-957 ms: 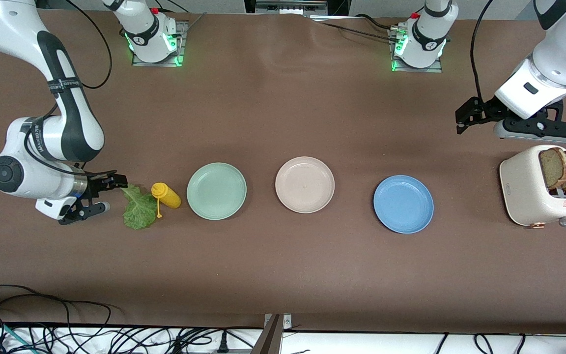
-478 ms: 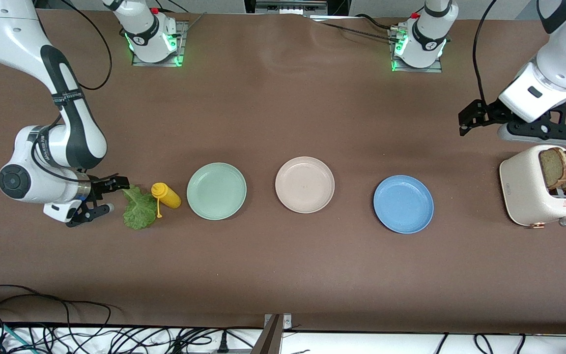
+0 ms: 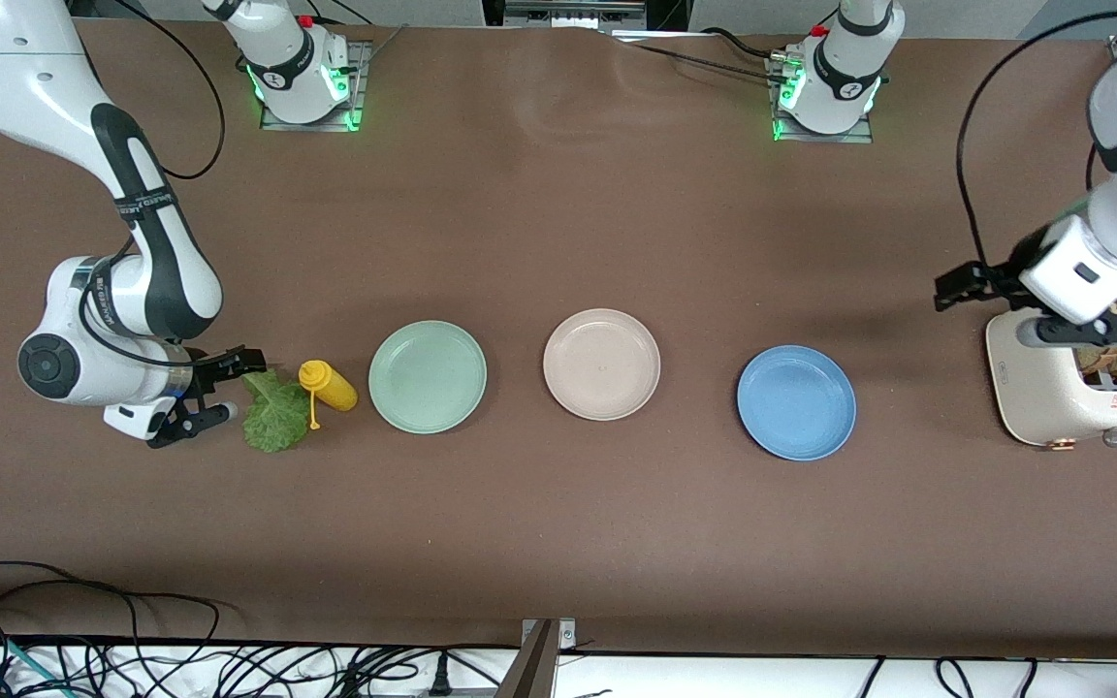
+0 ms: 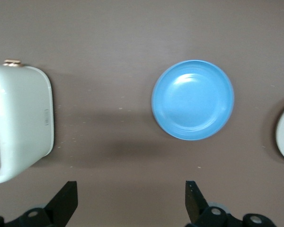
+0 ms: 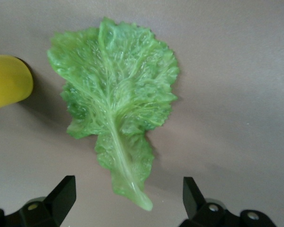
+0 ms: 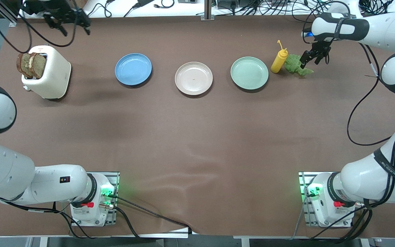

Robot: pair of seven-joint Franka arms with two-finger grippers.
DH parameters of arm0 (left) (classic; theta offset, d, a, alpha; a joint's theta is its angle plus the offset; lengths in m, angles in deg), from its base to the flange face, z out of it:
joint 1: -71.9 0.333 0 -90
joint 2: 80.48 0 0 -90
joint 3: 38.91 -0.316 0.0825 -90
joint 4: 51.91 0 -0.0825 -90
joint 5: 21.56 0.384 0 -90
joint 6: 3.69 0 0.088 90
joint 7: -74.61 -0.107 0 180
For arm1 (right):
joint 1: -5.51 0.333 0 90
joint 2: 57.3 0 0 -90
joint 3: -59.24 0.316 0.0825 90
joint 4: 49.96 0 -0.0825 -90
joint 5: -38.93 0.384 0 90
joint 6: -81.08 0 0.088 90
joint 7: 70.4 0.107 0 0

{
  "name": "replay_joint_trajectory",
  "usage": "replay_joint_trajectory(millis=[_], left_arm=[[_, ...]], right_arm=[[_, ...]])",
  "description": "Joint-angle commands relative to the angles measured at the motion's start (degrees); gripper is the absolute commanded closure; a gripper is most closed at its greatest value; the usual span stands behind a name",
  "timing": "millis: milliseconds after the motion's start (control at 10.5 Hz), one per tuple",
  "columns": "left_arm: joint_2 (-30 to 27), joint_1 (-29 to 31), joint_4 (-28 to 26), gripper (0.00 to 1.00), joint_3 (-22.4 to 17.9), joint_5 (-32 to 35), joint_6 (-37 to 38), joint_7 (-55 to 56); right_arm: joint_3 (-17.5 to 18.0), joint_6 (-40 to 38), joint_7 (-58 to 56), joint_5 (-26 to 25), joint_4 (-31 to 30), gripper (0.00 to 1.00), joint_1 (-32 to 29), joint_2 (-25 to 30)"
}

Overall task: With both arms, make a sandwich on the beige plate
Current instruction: 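Grasp the lettuce leaf stem with the right gripper and lift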

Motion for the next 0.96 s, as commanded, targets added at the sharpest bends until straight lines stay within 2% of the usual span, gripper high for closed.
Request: replay_joint_trajectory(millis=[0, 96, 191, 287, 383, 478, 670, 765, 861], left_arm=[[4.04, 5.77, 4.34, 0.0, 0.35, 2.9, 0.54, -8.58], [4.84, 8.06, 4.53, 0.0, 0.26, 3.17, 0.37, -9.22], [5.8, 9.65, 4.53, 0.0, 0.35, 6.21, 0.19, -9.32], [6.59, 9.92, 4.44, 0.0, 0.44, 10.94, -0.33, -9.32], [7.65, 10.45, 4.44, 0.0, 0.35, 13.6, -0.68, -9.41], [8.61, 12.28, 4.35, 0.0, 0.44, 15.19, -0.95, -10.8], [10.98, 15.09, 3.74, 0.0, 0.44, 14.95, -5.15, -17.2], [11.87, 15.55, 3.65, 0.0, 0.44, 14.6, -5.34, -17.75], [12.22, 15.99, 3.39, 0.01, 0.44, 14.51, -5.35, -17.84]], right_arm=[[0.38, 2.53, -1.4, 1.04, -0.3, 0.0, -0.29, -1.37], [0.46, 3.32, -1.4, 1.04, -0.3, 0.0, -0.29, -1.98], [0.46, 3.85, -1.4, 1.04, -0.3, 0.02, -0.21, -2.34], [0.46, 3.95, -1.4, 1.04, -0.3, 0.21, -0.12, -2.52], [0.55, 4.03, -1.4, 1.04, -0.39, 0.26, -0.03, -2.61], [0.55, 3.95, -1.4, 1.04, -0.39, 0.39, -0.03, -2.78], [0.55, 3.51, -3.23, 0.86, -0.13, 0.89, 0.14, -2.7], [0.64, 3.25, -5.86, 1.04, -0.04, 1.0, 0.06, -2.69], [0.81, 3.16, -6.15, 1.04, 0.4, 1.0, -0.12, -2.52]])
